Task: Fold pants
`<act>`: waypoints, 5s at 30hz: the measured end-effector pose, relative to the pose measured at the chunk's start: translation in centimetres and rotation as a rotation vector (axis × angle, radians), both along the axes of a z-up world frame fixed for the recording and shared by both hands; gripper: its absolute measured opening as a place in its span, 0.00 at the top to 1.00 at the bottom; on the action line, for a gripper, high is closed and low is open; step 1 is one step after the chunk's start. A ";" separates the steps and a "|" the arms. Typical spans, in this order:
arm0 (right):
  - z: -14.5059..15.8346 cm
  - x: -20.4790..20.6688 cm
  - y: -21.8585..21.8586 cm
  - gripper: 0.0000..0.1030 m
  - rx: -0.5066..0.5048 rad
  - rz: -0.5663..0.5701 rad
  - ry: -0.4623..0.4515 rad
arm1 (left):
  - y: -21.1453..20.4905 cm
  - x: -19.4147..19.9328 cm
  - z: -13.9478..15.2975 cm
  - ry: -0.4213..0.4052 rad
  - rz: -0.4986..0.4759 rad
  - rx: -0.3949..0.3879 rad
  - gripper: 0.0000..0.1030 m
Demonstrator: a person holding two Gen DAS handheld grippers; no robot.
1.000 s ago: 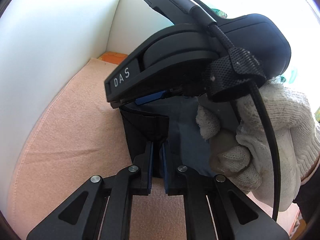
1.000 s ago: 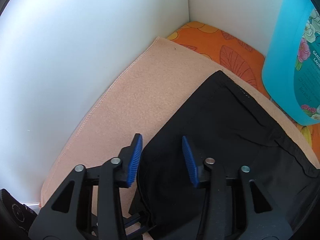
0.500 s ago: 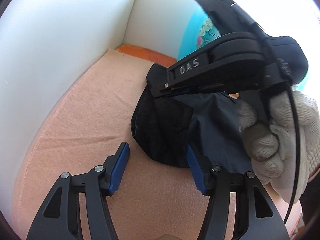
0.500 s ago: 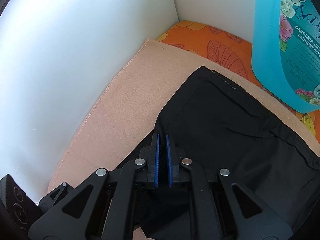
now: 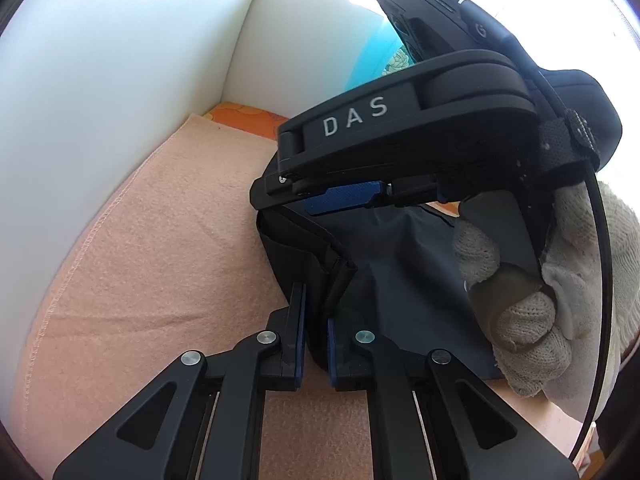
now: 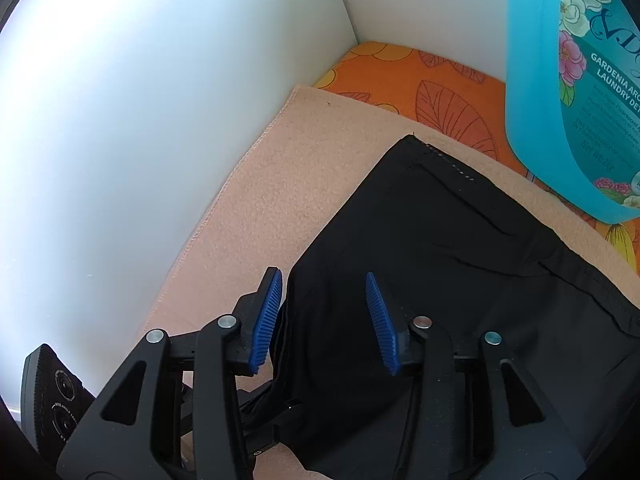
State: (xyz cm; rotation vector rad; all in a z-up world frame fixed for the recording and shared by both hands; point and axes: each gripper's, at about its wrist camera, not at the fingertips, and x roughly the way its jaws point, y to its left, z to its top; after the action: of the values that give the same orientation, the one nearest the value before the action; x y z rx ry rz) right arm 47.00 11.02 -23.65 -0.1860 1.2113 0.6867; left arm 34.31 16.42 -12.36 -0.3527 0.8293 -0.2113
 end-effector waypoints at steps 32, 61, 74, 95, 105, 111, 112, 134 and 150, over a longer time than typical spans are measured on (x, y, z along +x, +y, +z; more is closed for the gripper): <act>9.0 -4.8 -4.4 0.96 0.389 -0.053 -0.040 | -1.7 -2.3 5.9 -0.174 0.044 -0.050 0.94; 16.8 -14.0 -15.4 0.96 0.482 0.037 -0.126 | -9.5 -9.8 12.9 -0.298 -0.069 0.040 0.94; 12.8 -8.9 -39.3 0.96 0.434 -0.234 -0.177 | -27.9 -3.3 11.3 -0.224 -0.380 -0.001 0.94; 0.5 -4.1 -57.1 0.96 0.354 -0.462 -0.043 | -41.5 -4.8 5.5 0.036 -0.644 0.042 0.83; 2.4 -5.8 -57.2 0.96 0.243 -0.490 -0.117 | -27.1 -8.0 8.0 -0.040 -0.412 0.126 0.57; 4.9 -5.4 -54.6 0.92 0.264 -0.452 -0.234 | -20.1 -7.3 5.4 0.025 -0.246 0.133 0.57; 5.0 -4.9 -53.9 0.85 0.251 -0.446 -0.248 | -19.6 -7.3 5.1 0.027 -0.235 0.134 0.57; 3.4 0.3 -52.4 1.00 0.016 -0.570 -0.340 | -21.3 -5.8 4.1 0.000 -0.236 0.248 0.45; 2.3 -2.2 -50.4 0.98 0.120 -0.424 -0.313 | -22.2 5.2 1.4 0.058 -0.240 0.214 0.62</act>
State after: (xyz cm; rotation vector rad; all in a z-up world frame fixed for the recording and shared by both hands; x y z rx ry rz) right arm 44.81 -39.41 -21.31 0.0634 0.8678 0.3410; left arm 39.51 -5.75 -10.98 -0.0582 0.9421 -0.3336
